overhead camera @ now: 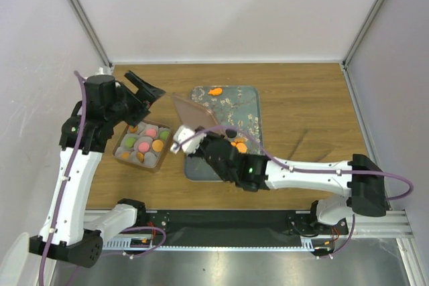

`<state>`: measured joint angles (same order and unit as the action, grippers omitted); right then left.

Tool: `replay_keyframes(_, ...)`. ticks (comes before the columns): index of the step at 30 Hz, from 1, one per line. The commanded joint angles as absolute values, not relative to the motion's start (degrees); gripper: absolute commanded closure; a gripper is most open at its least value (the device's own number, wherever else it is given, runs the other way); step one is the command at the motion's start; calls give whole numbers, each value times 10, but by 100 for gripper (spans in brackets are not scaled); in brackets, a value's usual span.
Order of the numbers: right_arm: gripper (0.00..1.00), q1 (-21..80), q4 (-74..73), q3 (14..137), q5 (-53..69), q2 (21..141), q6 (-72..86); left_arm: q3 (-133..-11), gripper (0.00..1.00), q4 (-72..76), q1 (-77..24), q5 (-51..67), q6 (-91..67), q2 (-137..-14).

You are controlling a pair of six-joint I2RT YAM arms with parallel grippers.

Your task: Pack the cookies

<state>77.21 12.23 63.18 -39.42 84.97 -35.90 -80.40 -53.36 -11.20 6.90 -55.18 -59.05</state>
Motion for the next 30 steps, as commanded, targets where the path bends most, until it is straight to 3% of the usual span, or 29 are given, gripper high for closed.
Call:
replay_keyframes(1,100,725,56,699,-338,817,-220,-833,6,-545,-104,-89,-505,-576)
replay_keyframes(7,100,605,-21,778,-155,845,-36,-783,6,-543,-78,-268,-483,-574)
replay_keyframes(12,100,516,60,785,38,874,167,-720,10,-523,39,-269,-460,-593)
replay_keyframes(15,100,484,139,767,104,905,269,-676,18,-505,132,-211,-455,-615)
replay_keyframes(20,100,473,278,756,166,985,379,-607,29,-473,207,-179,-475,-657)
replay_keyframes(24,100,473,367,751,178,1037,441,-570,31,-421,228,-180,-479,-678)
replay_keyframes(30,100,473,488,741,184,1102,515,-547,43,-380,249,-180,-482,-722)
